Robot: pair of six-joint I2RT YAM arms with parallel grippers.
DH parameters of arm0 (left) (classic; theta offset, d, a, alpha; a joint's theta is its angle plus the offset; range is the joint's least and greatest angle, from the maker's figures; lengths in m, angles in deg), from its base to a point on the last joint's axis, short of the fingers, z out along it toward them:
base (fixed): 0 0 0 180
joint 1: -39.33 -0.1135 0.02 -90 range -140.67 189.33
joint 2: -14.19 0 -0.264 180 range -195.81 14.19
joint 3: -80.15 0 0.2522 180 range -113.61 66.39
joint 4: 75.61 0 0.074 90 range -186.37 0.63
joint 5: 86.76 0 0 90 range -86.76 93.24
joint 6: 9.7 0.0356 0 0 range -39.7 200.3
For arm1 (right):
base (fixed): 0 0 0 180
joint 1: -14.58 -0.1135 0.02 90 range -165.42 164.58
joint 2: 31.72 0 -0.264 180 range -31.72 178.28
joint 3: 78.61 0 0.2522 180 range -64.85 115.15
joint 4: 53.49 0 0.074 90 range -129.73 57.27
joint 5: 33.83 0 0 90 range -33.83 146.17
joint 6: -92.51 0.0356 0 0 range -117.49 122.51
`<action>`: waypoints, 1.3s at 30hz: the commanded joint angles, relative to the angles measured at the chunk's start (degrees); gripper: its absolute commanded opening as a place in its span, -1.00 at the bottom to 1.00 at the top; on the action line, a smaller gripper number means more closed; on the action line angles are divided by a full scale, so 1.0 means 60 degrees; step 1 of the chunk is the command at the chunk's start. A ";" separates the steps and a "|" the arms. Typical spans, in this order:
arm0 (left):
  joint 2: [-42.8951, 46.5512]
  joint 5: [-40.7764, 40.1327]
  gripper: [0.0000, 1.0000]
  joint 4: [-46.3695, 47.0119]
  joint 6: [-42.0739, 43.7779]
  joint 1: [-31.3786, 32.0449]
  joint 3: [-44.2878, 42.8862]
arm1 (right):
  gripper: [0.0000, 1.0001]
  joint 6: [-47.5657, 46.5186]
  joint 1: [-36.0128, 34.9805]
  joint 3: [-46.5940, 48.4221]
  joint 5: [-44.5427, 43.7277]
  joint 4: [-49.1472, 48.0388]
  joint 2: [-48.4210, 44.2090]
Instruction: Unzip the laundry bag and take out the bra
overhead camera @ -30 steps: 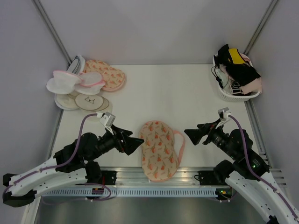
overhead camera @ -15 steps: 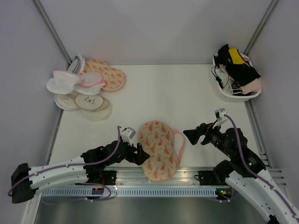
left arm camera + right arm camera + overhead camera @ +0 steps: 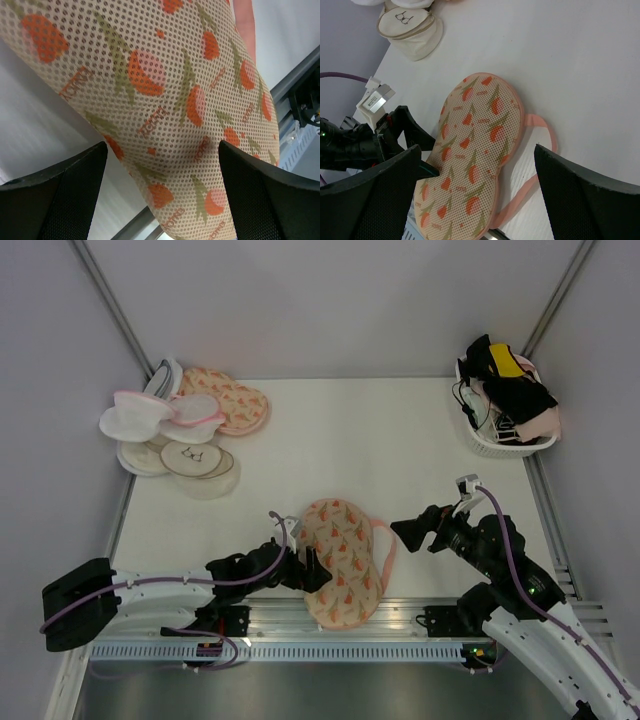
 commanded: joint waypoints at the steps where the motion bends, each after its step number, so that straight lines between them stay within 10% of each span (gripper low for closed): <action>1: -0.0420 -0.0583 0.87 0.0621 -0.0911 -0.0090 -0.0253 | 0.96 0.0176 -0.0028 -0.0067 0.0156 -0.0224 -0.0026; 8: -0.1153 -0.0510 -0.93 0.2260 -0.1601 -0.0105 0.0127 | 0.96 0.0294 -0.0028 -0.0287 0.0332 -0.0531 0.0165; 13: -0.0717 -0.1079 -0.95 0.3290 -0.2215 -0.0105 0.0407 | 0.96 0.0279 -0.0028 -0.0316 0.0464 -0.0619 0.0413; 19: -0.0346 -0.3981 -0.95 -0.1453 -0.3871 -0.0382 -0.2081 | 0.96 -0.0336 -0.0276 0.0225 -0.0032 -0.0179 0.1599; 31: -0.2985 -0.0540 -0.96 0.0109 -0.3066 -0.3269 -0.4324 | 0.95 0.0468 -0.5091 0.0826 -0.4821 -0.1526 0.4644; 39: -0.2004 -0.0291 -0.95 -0.0330 -0.3081 -0.3679 -0.4047 | 0.26 0.1011 -0.5580 0.0637 -0.5117 -0.3240 0.6917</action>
